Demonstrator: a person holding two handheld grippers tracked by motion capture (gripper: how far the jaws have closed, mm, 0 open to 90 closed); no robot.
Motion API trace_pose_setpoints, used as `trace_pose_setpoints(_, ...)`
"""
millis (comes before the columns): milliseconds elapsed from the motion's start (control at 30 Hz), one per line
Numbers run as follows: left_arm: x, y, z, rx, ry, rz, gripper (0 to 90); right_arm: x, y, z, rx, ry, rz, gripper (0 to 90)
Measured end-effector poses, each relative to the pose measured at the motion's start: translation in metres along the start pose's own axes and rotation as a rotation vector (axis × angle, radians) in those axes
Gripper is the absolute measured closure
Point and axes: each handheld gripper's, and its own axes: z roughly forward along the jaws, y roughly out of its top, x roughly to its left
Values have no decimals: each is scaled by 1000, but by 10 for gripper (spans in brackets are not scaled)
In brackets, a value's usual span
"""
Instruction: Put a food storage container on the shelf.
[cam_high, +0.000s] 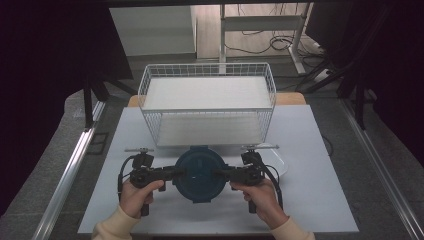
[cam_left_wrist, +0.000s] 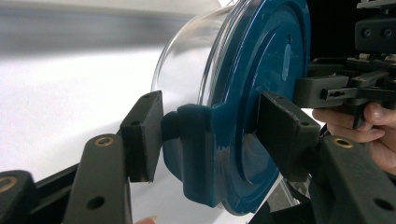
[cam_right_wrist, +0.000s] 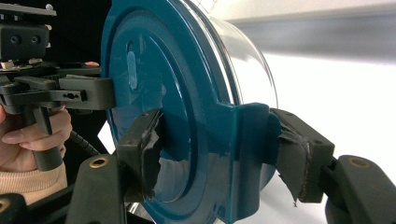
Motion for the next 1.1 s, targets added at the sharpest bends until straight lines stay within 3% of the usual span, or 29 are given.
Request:
trace_pose_setpoints(567, -9, 28, -4, -13, -3, 16, 432, 1, 25, -9, -21, 10, -2, 370)
trace_pose_setpoints(1100, -23, 57, -11, -35, -7, 46, 431, 12, 54, -25, -48, 1, -36, 371)
